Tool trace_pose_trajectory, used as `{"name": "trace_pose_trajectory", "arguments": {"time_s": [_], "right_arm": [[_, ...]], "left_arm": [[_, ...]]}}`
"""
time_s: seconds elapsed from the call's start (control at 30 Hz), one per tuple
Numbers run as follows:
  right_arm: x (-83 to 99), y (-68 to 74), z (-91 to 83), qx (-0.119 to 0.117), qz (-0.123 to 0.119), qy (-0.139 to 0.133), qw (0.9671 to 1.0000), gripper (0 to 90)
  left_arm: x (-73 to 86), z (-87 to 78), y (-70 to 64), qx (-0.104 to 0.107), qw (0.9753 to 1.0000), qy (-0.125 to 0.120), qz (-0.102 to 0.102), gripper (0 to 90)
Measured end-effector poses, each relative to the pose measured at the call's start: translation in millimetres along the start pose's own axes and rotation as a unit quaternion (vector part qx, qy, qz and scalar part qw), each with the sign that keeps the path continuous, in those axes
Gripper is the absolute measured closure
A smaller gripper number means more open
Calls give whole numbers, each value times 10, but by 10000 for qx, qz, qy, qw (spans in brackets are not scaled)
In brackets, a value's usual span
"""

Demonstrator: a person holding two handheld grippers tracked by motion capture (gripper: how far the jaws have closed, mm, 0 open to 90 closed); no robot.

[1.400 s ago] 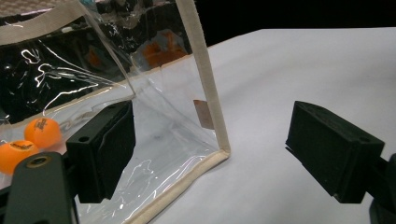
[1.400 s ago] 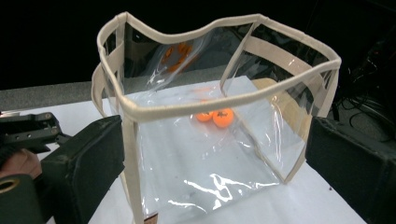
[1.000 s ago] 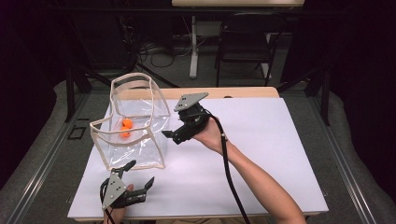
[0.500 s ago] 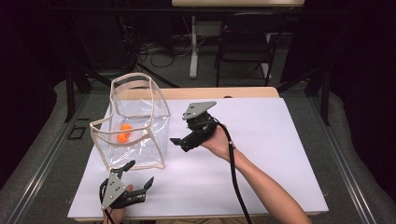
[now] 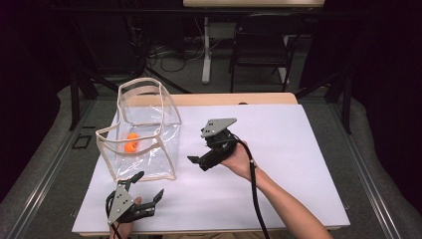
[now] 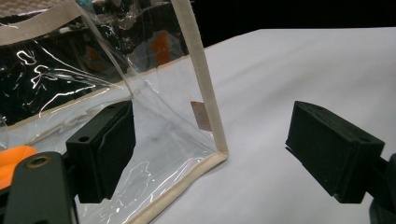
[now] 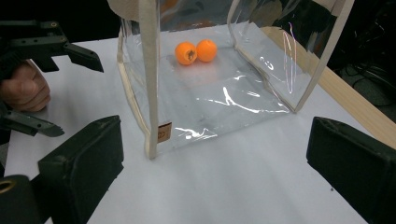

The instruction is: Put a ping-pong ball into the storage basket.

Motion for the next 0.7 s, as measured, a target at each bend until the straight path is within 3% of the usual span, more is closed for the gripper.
{"name": "trace_pose_trajectory", "arguments": {"time_s": [0.7], "right_arm": [[357, 104, -171, 21, 82, 70, 9999, 28]], "left_arm": [[2, 4, -1, -10, 10000, 10, 5, 155]]}}
Point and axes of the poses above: each handheld gripper's, and its own axes: z roughly forward along the jaws, x roughly out of its underside, y roughly to its left, the point moved 8 cm from there along z, roughly forward along the jaws, and after that the axes turned 2 degrees about x, right-handed, at the moved point
